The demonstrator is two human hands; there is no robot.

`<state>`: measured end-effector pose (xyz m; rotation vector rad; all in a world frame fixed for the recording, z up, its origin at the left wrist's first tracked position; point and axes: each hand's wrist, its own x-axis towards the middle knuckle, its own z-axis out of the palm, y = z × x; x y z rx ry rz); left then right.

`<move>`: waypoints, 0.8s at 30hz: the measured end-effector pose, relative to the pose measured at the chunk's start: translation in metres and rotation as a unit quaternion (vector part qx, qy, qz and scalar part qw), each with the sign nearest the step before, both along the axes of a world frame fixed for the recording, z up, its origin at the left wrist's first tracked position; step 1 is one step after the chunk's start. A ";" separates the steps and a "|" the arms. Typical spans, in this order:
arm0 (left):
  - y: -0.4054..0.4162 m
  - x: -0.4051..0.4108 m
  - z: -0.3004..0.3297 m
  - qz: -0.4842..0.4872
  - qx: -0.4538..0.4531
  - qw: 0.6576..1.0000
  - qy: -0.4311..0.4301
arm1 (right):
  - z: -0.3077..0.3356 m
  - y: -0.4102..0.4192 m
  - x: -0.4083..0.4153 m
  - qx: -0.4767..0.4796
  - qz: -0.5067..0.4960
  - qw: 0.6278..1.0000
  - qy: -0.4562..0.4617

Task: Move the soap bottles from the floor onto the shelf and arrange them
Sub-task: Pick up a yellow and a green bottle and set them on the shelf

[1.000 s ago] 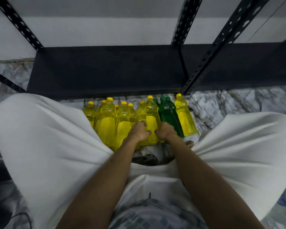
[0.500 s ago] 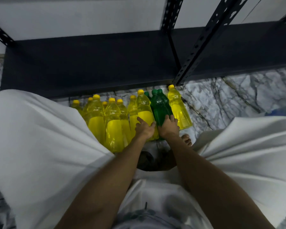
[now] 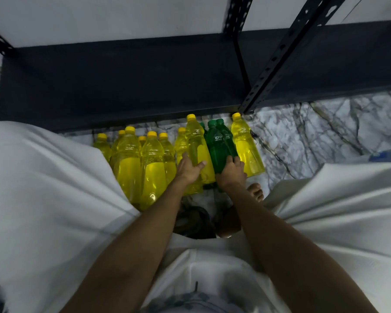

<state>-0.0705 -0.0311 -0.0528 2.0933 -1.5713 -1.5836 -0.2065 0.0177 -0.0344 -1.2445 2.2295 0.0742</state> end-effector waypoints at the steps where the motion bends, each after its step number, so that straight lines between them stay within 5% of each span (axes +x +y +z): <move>1: 0.001 -0.002 0.000 -0.008 -0.005 1.000 -0.013 | 0.000 0.000 0.000 0.000 -0.002 1.000 -0.001; 8: -0.010 -0.019 0.003 -0.003 -0.021 0.995 -0.098 | -0.001 0.003 -0.004 0.000 0.008 1.000 -0.015; 16: -0.005 0.020 -0.021 0.135 0.107 0.979 0.106 | 0.004 -0.001 -0.003 -0.004 -0.027 0.999 -0.039; 24: 0.012 0.004 -0.013 0.096 0.084 0.991 0.038 | -0.002 0.003 0.001 -0.011 -0.028 0.999 -0.014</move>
